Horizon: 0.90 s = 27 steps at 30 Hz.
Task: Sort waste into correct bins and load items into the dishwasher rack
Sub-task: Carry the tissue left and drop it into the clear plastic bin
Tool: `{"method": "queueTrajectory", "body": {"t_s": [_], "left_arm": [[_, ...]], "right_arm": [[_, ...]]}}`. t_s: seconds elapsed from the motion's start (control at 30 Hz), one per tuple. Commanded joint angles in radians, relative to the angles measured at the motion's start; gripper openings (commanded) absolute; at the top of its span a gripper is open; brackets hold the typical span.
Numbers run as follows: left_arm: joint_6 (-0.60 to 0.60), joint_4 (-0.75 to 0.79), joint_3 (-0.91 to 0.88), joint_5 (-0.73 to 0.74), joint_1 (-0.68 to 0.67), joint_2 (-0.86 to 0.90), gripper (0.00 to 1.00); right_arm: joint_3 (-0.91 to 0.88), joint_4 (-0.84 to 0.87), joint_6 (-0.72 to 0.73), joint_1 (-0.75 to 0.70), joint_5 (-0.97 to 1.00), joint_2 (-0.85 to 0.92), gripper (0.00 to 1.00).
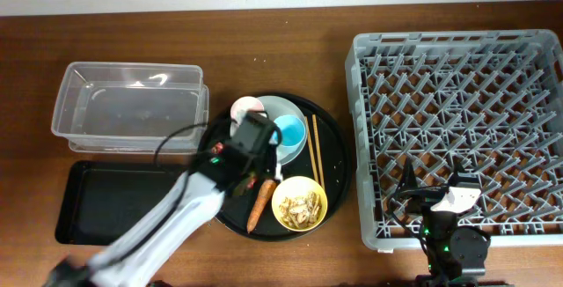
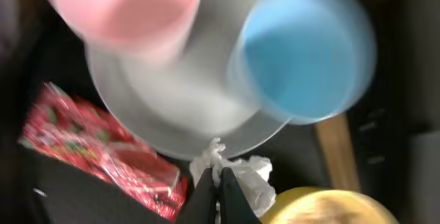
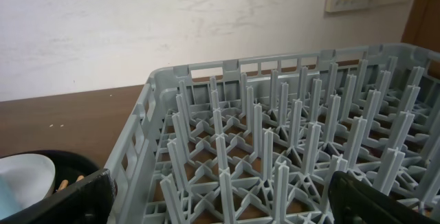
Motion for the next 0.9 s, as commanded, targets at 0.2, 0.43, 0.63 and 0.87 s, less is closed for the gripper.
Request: {"method": "queueTrajectory", "body": {"t_s": [0.2,0.43,0.63,0.87], "left_arm": [[0.084,-0.106,0.137,-0.016,0.525,-0.275,0.0],[0.065,-0.031,0.137,-0.008,0.691,0.054,0.0],[0.09,0.014,0.156,0.047,0.693,0.079,0.67],[0.117,-0.199,0.161,0.411,0.642,-0.098,0.71]], "right_arm": [[-0.007,-0.003,0.008,0.003,0.008,-0.007,0.98],[-0.007,-0.003,0.008,0.003,0.009,-0.007,0.98],[-0.007,-0.003,0.008,0.003,0.009,-0.007,0.98],[-0.007,-0.003,0.008,0.003,0.009,-0.007,0.98]]}}
